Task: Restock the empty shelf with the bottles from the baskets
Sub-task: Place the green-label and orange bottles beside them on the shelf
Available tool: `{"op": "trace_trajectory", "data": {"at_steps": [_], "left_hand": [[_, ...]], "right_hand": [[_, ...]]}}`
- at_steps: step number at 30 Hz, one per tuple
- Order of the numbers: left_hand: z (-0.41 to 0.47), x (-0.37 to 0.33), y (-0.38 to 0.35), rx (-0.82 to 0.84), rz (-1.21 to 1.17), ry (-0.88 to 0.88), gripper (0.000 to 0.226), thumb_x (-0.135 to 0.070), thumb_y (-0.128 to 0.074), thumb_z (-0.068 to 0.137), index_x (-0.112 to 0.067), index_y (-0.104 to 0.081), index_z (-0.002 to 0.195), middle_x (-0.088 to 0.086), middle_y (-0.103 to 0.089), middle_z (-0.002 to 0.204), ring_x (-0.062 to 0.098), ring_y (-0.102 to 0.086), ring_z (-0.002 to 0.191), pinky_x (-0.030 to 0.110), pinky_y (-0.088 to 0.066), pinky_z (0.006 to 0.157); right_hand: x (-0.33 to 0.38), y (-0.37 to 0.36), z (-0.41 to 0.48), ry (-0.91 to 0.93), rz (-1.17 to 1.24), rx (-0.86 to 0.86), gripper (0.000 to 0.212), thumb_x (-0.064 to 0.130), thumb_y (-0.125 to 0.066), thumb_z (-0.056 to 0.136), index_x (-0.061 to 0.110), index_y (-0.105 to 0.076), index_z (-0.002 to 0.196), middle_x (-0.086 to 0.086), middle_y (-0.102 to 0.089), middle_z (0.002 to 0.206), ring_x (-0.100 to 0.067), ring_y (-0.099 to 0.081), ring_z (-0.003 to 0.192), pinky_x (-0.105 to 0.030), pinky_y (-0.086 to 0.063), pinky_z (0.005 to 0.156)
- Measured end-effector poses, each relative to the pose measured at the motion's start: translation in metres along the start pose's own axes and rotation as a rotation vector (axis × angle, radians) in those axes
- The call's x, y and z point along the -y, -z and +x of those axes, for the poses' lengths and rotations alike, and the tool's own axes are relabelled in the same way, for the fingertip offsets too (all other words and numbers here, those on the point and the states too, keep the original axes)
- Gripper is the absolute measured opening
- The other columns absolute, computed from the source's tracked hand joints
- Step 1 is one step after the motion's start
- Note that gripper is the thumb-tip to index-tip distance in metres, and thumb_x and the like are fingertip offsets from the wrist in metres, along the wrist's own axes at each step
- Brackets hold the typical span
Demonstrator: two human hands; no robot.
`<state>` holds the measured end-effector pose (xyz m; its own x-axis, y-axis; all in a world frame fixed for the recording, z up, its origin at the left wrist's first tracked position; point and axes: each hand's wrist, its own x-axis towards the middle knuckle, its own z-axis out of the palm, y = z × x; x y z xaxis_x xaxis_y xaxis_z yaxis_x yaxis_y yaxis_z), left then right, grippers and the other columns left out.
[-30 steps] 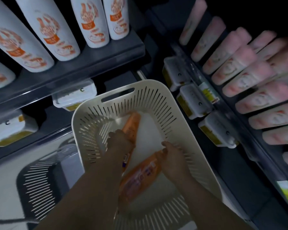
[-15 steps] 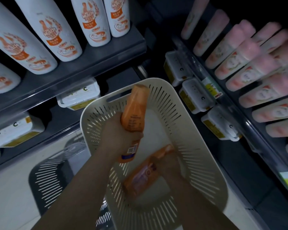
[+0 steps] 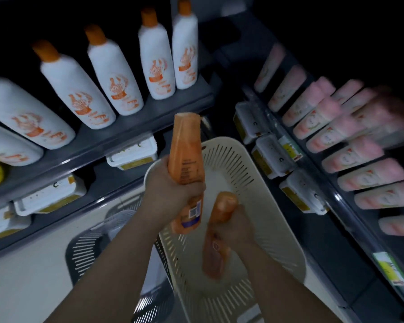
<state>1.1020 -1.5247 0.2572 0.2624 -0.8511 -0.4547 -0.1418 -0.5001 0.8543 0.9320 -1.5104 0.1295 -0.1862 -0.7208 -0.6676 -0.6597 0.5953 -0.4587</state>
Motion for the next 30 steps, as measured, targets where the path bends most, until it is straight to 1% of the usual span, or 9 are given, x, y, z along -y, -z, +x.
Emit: {"op": "trace_trajectory", "data": {"at_steps": [3, 9, 13, 15, 17, 19, 22, 27, 30], "left_hand": [[-0.024, -0.042, 0.022, 0.014, -0.163, 0.028, 0.046, -0.006, -0.085, 0.065, -0.014, -0.063, 0.105, 0.005, -0.074, 0.09, 0.023, -0.072, 0.082, 0.042, -0.059, 0.075], [-0.088, -0.153, 0.076, -0.03, -0.469, -0.095, 0.029, -0.008, -0.078, 0.074, -0.01, -0.065, 0.101, 0.01, -0.074, 0.088, 0.025, -0.071, 0.082, 0.04, -0.058, 0.075], [-0.137, -0.236, 0.124, -0.002, -0.664, -0.134, 0.026, -0.025, -0.07, 0.085, -0.02, -0.061, 0.109, 0.007, -0.075, 0.097, 0.023, -0.072, 0.088, 0.036, -0.06, 0.071], [-0.164, -0.275, 0.15, 0.049, -0.777, -0.141, 0.028, -0.03, -0.061, 0.091, -0.019, -0.058, 0.117, 0.012, -0.074, 0.105, 0.028, -0.072, 0.095, 0.044, -0.058, 0.08], [-0.192, -0.311, 0.172, 0.107, -0.882, -0.155, 0.029, -0.034, -0.055, 0.094, -0.016, -0.058, 0.117, 0.014, -0.075, 0.099, 0.028, -0.073, 0.088, 0.041, -0.06, 0.071], [-0.217, -0.342, 0.192, 0.134, -0.938, -0.164, 0.032, -0.037, -0.054, 0.094, -0.013, -0.06, 0.113, 0.012, -0.076, 0.09, 0.028, -0.072, 0.083, 0.041, -0.057, 0.072], [-0.243, -0.38, 0.216, 0.176, -0.965, -0.199, 0.038, -0.038, -0.057, 0.09, -0.008, -0.06, 0.114, 0.016, -0.072, 0.088, 0.03, -0.071, 0.08, 0.047, -0.056, 0.076], [-0.267, -0.424, 0.239, 0.173, -0.904, -0.281, 0.033, -0.03, -0.059, 0.089, -0.007, -0.064, 0.111, 0.017, -0.072, 0.102, 0.028, -0.068, 0.086, 0.042, -0.055, 0.077], [-0.267, -0.445, 0.242, 0.13, -0.797, -0.335, 0.04, -0.029, -0.063, 0.086, -0.009, -0.061, 0.121, 0.017, -0.07, 0.11, 0.028, -0.068, 0.09, 0.041, -0.055, 0.075]], "right_hand": [[0.039, 0.048, -0.035, 0.104, 0.02, 0.027, 0.073, 0.031, -0.082, 0.066, 0.004, -0.046, 0.123, -0.008, -0.063, 0.102, -0.025, -0.064, 0.09, -0.035, -0.05, 0.069], [0.14, 0.16, -0.12, 0.333, 0.025, -0.009, 0.047, 0.028, -0.074, 0.059, -0.008, -0.056, 0.084, -0.01, -0.064, 0.067, -0.006, -0.057, 0.048, -0.03, -0.05, 0.047], [0.218, 0.225, -0.204, 0.497, 0.056, -0.101, 0.07, 0.036, -0.079, 0.065, 0.007, -0.038, 0.113, -0.003, -0.063, 0.084, -0.014, -0.064, 0.07, -0.035, -0.055, 0.058], [0.257, 0.251, -0.245, 0.577, 0.068, -0.13, 0.068, 0.028, -0.079, 0.076, 0.007, -0.03, 0.117, -0.002, -0.058, 0.092, -0.013, -0.06, 0.079, -0.028, -0.051, 0.063], [0.288, 0.276, -0.28, 0.639, 0.097, -0.144, 0.061, 0.025, -0.078, 0.077, 0.01, -0.03, 0.114, -0.005, -0.056, 0.101, -0.018, -0.059, 0.089, -0.036, -0.053, 0.074], [0.319, 0.298, -0.314, 0.703, 0.122, -0.17, 0.056, 0.02, -0.076, 0.078, 0.011, -0.031, 0.111, -0.005, -0.054, 0.101, -0.014, -0.057, 0.084, -0.032, -0.052, 0.069], [0.362, 0.331, -0.362, 0.765, 0.153, -0.209, 0.058, 0.017, -0.076, 0.078, 0.008, -0.033, 0.115, -0.003, -0.052, 0.096, -0.011, -0.053, 0.079, -0.024, -0.042, 0.057], [0.417, 0.376, -0.409, 0.865, 0.181, -0.249, 0.062, 0.025, -0.08, 0.072, 0.009, -0.037, 0.114, -0.007, -0.059, 0.103, -0.017, -0.063, 0.084, -0.032, -0.054, 0.069], [0.444, 0.398, -0.419, 0.946, 0.161, -0.262, 0.079, 0.046, -0.082, 0.051, 0.013, -0.046, 0.114, -0.005, -0.065, 0.103, -0.019, -0.067, 0.09, -0.044, -0.056, 0.082]]}}
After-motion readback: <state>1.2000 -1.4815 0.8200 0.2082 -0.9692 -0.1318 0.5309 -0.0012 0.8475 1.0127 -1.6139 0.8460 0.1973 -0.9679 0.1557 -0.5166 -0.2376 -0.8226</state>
